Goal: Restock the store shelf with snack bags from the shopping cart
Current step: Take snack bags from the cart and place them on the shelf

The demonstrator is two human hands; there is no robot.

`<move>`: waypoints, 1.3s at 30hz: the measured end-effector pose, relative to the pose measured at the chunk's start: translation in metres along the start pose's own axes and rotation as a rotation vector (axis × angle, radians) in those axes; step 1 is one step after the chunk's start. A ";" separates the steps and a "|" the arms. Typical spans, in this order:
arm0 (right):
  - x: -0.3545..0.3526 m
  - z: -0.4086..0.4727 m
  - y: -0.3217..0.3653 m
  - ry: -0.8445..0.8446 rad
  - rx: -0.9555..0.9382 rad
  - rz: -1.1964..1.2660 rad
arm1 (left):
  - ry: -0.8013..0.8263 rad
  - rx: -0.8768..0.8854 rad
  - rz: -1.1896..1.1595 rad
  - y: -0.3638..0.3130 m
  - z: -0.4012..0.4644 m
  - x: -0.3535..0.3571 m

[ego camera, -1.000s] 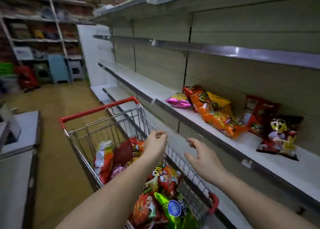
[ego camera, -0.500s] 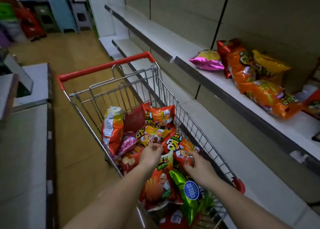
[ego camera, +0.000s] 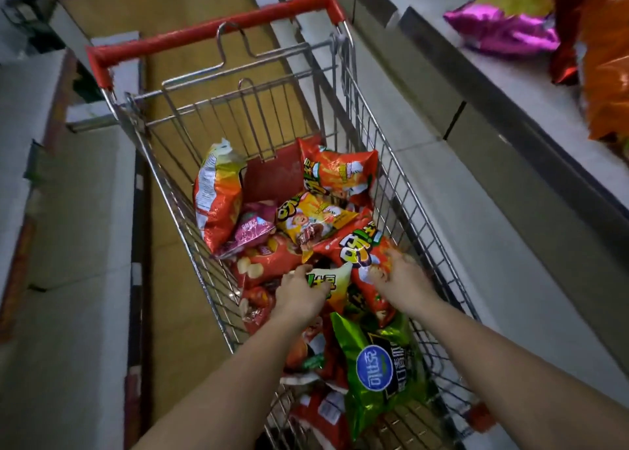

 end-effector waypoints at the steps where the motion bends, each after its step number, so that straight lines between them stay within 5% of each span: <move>1: 0.003 0.006 0.000 0.009 0.010 -0.019 | -0.001 -0.005 0.027 0.002 0.006 0.002; 15: 0.020 0.082 -0.015 0.111 0.163 -0.099 | 0.233 -0.293 -0.204 0.043 0.086 0.005; 28: 0.022 0.079 -0.005 0.017 0.122 -0.375 | 0.090 -0.210 -0.294 0.028 0.082 0.009; 31: 0.022 0.072 -0.003 0.015 0.075 -0.264 | 0.071 -0.177 -0.266 0.029 0.076 0.008; 39: 0.022 0.056 -0.010 0.161 0.091 0.058 | 0.337 -0.239 -0.469 0.025 0.057 -0.006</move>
Point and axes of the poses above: each hand's wrist, its own z-axis towards the middle knuckle, its own x-axis out of the palm, y = z × x, the point moved 4 cm from there along z, towards the middle knuckle, and after that the axes turned 5 degrees about -z, right-handed, at the moved point
